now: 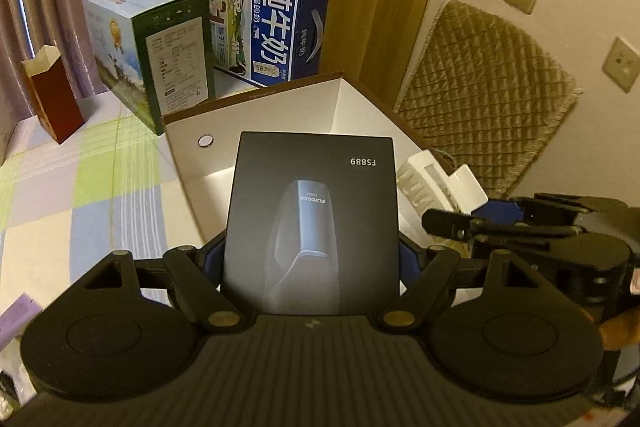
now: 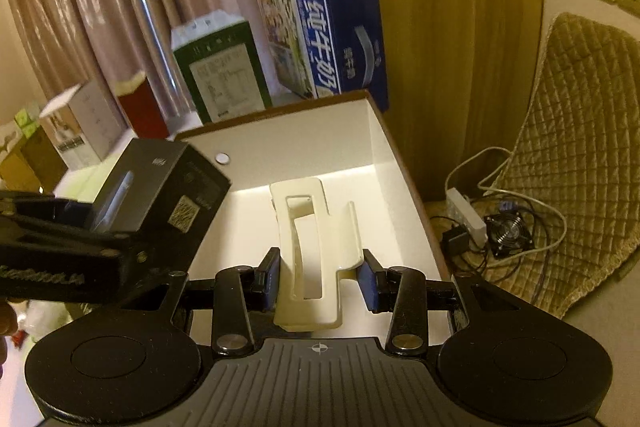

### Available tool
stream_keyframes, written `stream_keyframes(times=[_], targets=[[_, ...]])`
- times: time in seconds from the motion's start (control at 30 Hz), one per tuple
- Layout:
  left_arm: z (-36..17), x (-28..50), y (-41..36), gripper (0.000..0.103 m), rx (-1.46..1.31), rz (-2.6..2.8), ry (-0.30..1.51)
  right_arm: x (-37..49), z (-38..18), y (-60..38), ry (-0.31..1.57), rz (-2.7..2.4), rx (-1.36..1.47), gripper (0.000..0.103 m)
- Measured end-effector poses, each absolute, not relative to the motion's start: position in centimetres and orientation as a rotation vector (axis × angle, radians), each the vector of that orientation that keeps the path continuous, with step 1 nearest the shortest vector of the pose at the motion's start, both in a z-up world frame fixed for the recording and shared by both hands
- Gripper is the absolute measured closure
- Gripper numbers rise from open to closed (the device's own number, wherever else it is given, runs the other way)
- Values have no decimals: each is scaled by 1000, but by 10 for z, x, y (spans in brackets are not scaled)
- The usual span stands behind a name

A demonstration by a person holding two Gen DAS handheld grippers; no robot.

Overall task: Organize objects
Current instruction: 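Carry the shaver box and hair clip into the box and release both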

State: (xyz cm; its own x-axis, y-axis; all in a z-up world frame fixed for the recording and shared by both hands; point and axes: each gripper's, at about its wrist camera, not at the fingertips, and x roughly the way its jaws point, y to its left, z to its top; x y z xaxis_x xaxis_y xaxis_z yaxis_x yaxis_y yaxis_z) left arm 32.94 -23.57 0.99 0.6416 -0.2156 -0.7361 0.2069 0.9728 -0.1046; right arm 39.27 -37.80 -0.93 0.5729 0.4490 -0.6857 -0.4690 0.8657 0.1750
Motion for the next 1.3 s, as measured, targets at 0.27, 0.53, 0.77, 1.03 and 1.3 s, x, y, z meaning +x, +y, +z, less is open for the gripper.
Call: stream_keyframes(times=[0.27, 0.53, 0.77, 1.03, 1.3], targets=[[-23, 387, -244, 27, 12, -171, 911, 428, -34, -363, 846, 522, -109, 66], [-42, 425, -249, 27, 41, -144, 925, 445, -48, -357, 877, 502, -147, 66], [-59, 446, -253, 27, 58, -129, 946, 450, -48, -350, 865, 507, -186, 66], [-59, 452, -247, 21, 61, -144, 951, 454, -50, -342, 853, 505, -234, 66], [-55, 446, -241, 20, 68, -162, 954, 447, -45, -344, 816, 537, -251, 49]])
